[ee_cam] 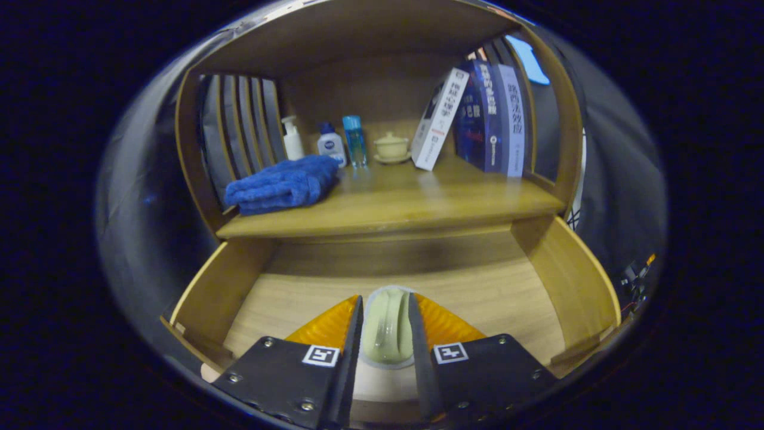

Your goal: Pull open the drawer, take out the items inside it, and place them on the countertop above the cabinet.

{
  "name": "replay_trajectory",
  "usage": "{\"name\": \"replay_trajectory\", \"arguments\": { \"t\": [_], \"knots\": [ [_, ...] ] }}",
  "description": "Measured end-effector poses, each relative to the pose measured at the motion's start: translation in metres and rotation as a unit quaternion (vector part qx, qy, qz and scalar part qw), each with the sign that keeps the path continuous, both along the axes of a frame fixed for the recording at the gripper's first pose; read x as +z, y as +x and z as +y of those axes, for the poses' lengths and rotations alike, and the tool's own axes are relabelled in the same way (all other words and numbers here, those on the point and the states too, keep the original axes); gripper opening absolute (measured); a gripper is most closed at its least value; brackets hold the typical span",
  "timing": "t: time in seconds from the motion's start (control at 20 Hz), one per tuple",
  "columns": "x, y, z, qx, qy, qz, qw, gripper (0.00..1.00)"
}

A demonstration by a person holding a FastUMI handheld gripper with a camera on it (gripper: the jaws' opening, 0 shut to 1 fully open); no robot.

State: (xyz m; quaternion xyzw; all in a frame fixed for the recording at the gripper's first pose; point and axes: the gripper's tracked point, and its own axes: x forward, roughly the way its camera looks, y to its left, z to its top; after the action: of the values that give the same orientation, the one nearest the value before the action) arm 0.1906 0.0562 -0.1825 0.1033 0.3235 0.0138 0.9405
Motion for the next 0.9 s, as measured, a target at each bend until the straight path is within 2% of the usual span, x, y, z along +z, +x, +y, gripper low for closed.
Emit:
{"name": "replay_trajectory", "arguments": {
  "t": [0.2,0.35,0.55,0.7,0.8,0.9],
  "knots": [
    [-0.032,-0.002,0.000,0.014,-0.023,0.051,0.998,0.43],
    [-0.035,0.000,0.002,0.025,-0.031,0.064,0.997,0.43],
    [-0.051,-0.005,0.009,0.056,-0.036,0.118,0.991,0.43],
    [-0.051,-0.005,0.009,0.062,-0.042,0.120,0.990,0.43],
    [-0.051,-0.004,0.010,0.058,-0.054,0.108,0.991,0.27],
    [-0.044,0.000,0.010,0.053,-0.062,0.094,0.992,0.26]
  ]
}}
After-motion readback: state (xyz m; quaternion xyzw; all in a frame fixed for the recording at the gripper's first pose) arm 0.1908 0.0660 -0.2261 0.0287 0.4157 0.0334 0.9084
